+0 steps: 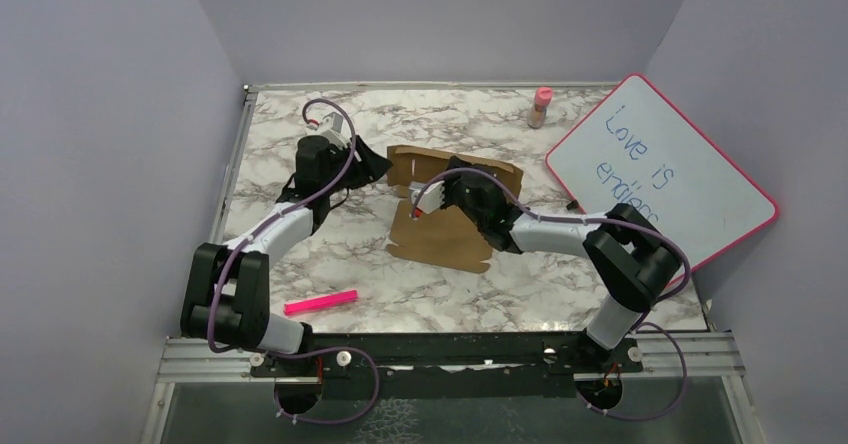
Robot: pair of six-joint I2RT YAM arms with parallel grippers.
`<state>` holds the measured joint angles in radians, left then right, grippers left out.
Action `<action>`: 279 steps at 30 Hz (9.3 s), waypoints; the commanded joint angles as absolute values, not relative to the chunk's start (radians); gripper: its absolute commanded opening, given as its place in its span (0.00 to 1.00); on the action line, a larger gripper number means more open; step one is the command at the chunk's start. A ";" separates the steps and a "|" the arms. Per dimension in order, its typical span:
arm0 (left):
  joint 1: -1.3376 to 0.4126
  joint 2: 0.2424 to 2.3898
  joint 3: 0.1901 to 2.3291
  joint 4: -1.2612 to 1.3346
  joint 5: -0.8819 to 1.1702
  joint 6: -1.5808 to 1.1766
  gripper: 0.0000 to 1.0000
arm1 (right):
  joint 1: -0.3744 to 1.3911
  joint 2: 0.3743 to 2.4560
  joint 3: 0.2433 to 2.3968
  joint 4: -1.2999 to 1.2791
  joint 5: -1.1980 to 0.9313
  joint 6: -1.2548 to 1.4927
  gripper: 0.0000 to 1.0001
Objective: Fold the paper box
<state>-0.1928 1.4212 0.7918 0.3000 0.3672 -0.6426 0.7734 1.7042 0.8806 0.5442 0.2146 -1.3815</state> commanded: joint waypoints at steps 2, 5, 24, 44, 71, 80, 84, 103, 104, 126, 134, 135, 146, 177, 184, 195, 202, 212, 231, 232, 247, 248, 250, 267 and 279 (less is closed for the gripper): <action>-0.202 1.379 0.732 0.362 0.329 -0.625 0.57 | 0.832 1.686 0.813 0.710 0.331 -1.439 0.04; -0.207 1.352 0.685 0.393 0.292 -0.631 0.57 | 0.857 1.679 0.786 0.724 0.340 -1.444 0.04; -0.257 1.344 0.633 0.520 0.263 -0.682 0.51 | 0.915 1.731 0.632 0.971 0.433 -1.526 0.04; -0.411 1.538 0.761 0.563 0.157 -0.610 0.22 | 0.916 1.720 0.614 1.020 0.420 -1.533 0.03; -0.404 1.467 0.516 0.706 0.034 -0.703 0.35 | 0.916 1.715 0.617 0.993 0.411 -1.514 0.03; -0.400 1.620 0.527 0.814 0.016 -0.713 0.45 | 0.916 1.713 0.613 0.990 0.409 -1.513 0.03; -0.400 1.719 0.561 0.916 0.057 -0.731 0.47 | 0.916 1.716 0.615 0.984 0.408 -1.511 0.03; -0.453 1.849 0.557 1.198 0.152 -0.721 0.38 | 0.916 1.720 0.621 0.976 0.400 -1.496 0.02; -0.462 1.850 0.559 1.198 0.150 -0.709 0.38 | 0.916 1.720 0.621 0.977 0.400 -1.497 0.02; -0.397 1.641 0.393 1.218 0.135 -0.653 0.42 | 0.916 1.689 0.616 0.959 0.389 -1.483 0.02; -0.299 1.484 0.371 1.145 0.118 -0.610 0.47 | 0.916 1.686 0.620 0.946 0.383 -1.480 0.02; -0.287 1.487 0.384 1.132 0.132 -0.597 0.51 | 0.916 1.687 0.621 0.944 0.382 -1.477 0.02; -0.208 1.581 0.464 1.123 0.412 -0.340 0.63 | 0.916 1.674 0.623 0.913 0.380 -1.464 0.02; -0.164 1.721 0.577 1.153 0.762 -0.150 0.00 | 0.916 1.692 0.635 0.903 0.379 -1.468 0.02; -0.223 1.677 0.531 1.149 0.718 -0.182 0.00 | 0.916 1.704 0.640 0.920 0.383 -1.477 0.02; -0.328 1.587 0.525 1.074 0.585 -0.252 0.00 | 0.916 1.715 0.643 0.939 0.383 -1.479 0.02; -0.369 1.603 0.513 1.066 0.533 -0.291 0.00 | 0.916 1.726 0.637 0.950 0.383 -1.478 0.02; -0.441 1.690 0.482 1.111 0.422 -0.315 0.00 | 0.916 1.730 0.624 0.942 0.369 -1.476 0.03; -0.446 1.762 0.412 1.245 0.299 -0.371 0.00 | 0.933 1.535 0.736 0.471 0.273 -1.179 0.27; -0.446 1.760 0.408 1.245 0.295 -0.369 0.00 | 0.932 1.521 0.757 0.419 0.260 -1.136 0.30; -0.446 1.751 0.387 1.262 0.284 -0.363 0.00 | 0.904 1.392 1.028 0.079 0.106 -0.600 0.51; -0.445 1.750 0.387 1.262 0.284 -0.363 0.00 | 0.888 1.387 1.037 0.079 0.101 -0.561 0.52; -0.446 1.750 0.387 1.264 0.285 -0.362 0.00 | 0.850 1.381 1.061 0.072 0.081 -0.460 0.54; -0.446 1.747 0.397 1.256 0.302 -0.357 0.00 | 0.667 1.533 1.131 0.002 -0.091 -0.008 0.52; -0.446 1.735 0.403 1.236 0.308 -0.350 0.00 | 0.664 1.614 1.112 -0.028 -0.134 -0.044 0.48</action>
